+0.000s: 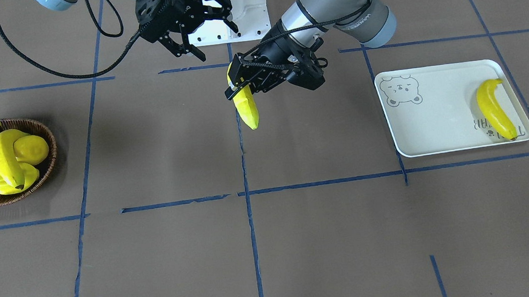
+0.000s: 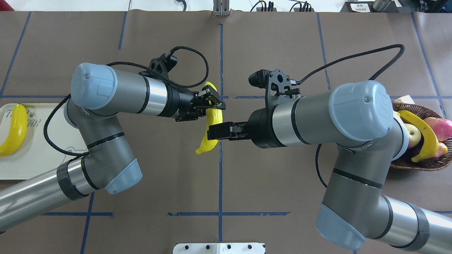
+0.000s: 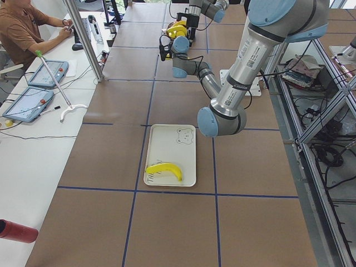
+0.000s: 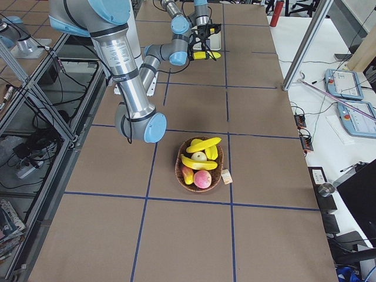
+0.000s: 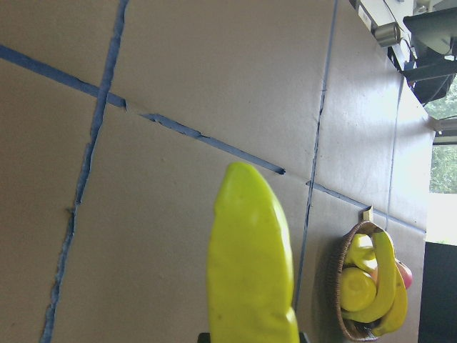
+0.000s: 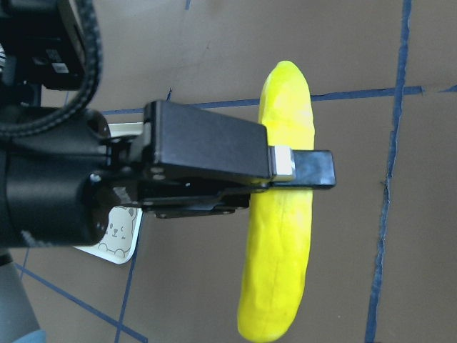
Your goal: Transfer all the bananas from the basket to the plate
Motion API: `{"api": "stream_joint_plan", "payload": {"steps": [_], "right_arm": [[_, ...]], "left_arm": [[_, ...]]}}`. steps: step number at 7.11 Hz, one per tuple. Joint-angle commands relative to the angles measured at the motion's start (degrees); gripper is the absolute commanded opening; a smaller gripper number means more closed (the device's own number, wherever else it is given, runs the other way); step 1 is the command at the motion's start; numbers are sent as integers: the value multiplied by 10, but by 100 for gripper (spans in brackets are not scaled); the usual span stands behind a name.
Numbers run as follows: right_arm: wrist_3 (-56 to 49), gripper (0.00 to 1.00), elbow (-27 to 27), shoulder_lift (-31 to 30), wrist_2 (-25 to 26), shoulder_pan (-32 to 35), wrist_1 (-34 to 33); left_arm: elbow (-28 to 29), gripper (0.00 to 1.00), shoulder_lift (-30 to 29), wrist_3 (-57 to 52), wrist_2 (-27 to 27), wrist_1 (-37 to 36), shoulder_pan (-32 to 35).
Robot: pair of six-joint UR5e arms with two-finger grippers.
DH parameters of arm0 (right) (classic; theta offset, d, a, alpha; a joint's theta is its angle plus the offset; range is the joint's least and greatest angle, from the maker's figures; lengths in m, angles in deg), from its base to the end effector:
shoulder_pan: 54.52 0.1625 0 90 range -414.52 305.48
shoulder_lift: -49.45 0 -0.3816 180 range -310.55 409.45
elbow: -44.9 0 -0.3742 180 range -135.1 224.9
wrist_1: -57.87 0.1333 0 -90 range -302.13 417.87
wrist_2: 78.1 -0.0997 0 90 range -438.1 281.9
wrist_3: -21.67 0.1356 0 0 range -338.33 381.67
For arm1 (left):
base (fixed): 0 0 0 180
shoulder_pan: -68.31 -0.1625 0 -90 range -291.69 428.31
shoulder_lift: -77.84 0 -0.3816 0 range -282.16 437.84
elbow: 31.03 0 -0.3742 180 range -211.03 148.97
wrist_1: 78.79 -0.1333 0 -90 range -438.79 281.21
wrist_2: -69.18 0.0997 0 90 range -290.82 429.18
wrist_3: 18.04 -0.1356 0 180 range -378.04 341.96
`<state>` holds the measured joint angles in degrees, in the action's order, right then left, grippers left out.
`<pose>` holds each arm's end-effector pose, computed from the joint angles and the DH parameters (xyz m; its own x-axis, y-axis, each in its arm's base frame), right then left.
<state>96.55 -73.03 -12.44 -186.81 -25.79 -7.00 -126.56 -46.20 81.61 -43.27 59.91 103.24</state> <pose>-0.4225 -0.3340 0.1099 0.1762 -0.1852 0.9668 -0.1361 0.9681 0.2102 0.4701 -0.4277 0.1445 -0.0118 -0.1807 -0.9835 0.2173 0.9596 -0.1789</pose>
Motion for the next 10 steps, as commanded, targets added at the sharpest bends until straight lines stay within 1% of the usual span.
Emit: {"api": "stream_joint_plan", "payload": {"steps": [1, 2, 3, 4, 5, 6, 8, 10], "right_arm": [[0, 99, -36, -23, -4, 4, -3], [0, 99, -53, -46, -5, 5, -3], [0, 99, -75, -87, -3, 8, -3], [-1, 99, -77, -107, -2, 20, -2], [-1, 99, -78, -120, 2, 27, -2], [-1, 99, -76, -124, 3, 30, -2], [-1, 99, -71, -124, 15, 30, -2], [-1, 99, -67, -124, 17, 30, -2]], "left_arm": [[-2, 0, 13, -14, -2, -56, 21], [-8, 0, 38, -15, -3, -82, 40], [-24, 0, 64, -37, -7, -121, 67], [-54, 0, 87, -98, -2, -181, 73], [-85, 0, 118, -156, 1, -263, 87], [-98, 0, 159, -180, 2, -314, 100], [-96, 0, 251, -215, 2, -313, 114], [-84, 0, 308, -277, 3, -313, 138]]}}
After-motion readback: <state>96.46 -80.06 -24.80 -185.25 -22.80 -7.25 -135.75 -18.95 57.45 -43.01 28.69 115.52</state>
